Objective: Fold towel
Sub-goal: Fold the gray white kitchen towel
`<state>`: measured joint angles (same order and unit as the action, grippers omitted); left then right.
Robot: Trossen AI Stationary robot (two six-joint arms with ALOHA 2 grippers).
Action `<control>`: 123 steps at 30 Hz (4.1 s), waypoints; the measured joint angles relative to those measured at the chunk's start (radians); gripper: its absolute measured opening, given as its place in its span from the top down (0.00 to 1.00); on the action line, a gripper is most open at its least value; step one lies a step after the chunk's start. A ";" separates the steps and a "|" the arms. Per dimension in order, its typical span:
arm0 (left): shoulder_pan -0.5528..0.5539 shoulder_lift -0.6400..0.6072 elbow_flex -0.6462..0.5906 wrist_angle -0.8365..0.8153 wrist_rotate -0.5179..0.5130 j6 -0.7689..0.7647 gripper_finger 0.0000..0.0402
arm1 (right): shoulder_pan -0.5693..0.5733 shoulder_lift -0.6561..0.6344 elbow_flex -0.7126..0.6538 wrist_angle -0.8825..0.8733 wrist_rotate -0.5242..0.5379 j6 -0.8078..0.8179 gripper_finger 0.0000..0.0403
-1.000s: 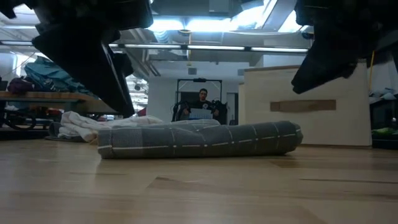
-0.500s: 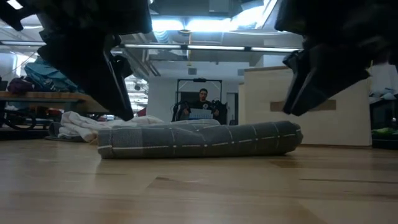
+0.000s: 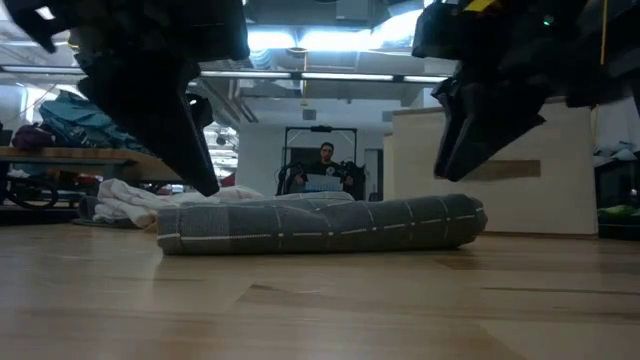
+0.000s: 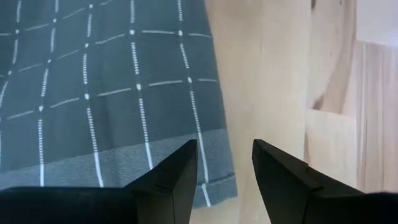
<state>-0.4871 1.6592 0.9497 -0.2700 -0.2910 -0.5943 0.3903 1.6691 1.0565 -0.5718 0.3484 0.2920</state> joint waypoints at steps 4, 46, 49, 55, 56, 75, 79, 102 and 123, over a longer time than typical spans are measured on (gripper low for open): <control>-0.006 0.003 0.000 0.002 0.000 0.050 0.64 | 0.002 0.014 -0.002 -0.005 -0.004 -0.103 0.69; -0.057 0.128 0.009 0.021 0.005 -0.022 0.98 | 0.032 0.199 0.054 0.043 -0.343 -0.101 0.96; -0.076 0.128 0.034 0.014 0.077 -0.013 0.98 | 0.031 0.203 0.102 0.016 -0.434 -0.098 0.94; -0.115 0.128 0.098 0.025 0.285 -0.052 0.99 | 0.049 0.202 0.219 -0.061 -0.619 -0.010 0.98; -0.121 0.128 0.110 0.024 0.319 -0.053 0.99 | 0.056 0.202 0.234 -0.067 -0.638 -0.005 0.97; -0.130 -0.065 0.232 -0.238 0.159 -0.100 1.00 | 0.107 0.198 0.511 -0.443 -0.542 -0.064 0.98; -0.097 -0.082 0.230 -0.278 0.082 -0.191 1.00 | 0.083 0.197 0.533 -0.516 -0.425 -0.064 0.97; -0.084 -0.080 0.231 -0.157 0.502 -0.307 1.00 | 0.010 0.197 0.537 -0.429 -0.856 -0.130 0.99; -0.018 -0.073 0.070 -0.176 0.261 -0.389 1.00 | -0.026 0.222 0.316 -0.243 -0.761 -0.298 0.98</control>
<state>-0.5047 1.5864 1.0201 -0.4456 -0.0295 -0.9837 0.3641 1.8908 1.3729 -0.8144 -0.4126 -0.0059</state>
